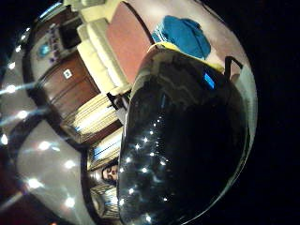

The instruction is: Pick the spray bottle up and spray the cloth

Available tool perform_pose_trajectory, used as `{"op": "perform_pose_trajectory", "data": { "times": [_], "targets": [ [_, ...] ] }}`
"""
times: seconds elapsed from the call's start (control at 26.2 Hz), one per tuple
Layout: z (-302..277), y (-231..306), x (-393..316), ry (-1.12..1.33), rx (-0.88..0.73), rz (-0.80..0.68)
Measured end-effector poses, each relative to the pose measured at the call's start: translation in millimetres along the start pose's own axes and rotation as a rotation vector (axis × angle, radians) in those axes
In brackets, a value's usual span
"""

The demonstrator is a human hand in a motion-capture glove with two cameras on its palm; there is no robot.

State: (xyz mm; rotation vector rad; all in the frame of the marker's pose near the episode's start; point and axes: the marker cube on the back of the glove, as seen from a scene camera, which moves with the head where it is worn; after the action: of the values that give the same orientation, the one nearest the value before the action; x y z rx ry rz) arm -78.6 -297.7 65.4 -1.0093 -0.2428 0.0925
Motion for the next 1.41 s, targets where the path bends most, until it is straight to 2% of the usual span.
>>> {"op": "perform_pose_trajectory", "data": {
  "times": [0.27,0.73,1.15,1.41],
  "targets": [
    [40,-48,-6,0.184,-0.202,0.182],
    [115,-126,12,0.35,-0.378,0.391],
    [155,-153,25,0.41,-0.427,0.418],
    [145,-135,12,0.307,-0.338,0.296]
  ]
}}
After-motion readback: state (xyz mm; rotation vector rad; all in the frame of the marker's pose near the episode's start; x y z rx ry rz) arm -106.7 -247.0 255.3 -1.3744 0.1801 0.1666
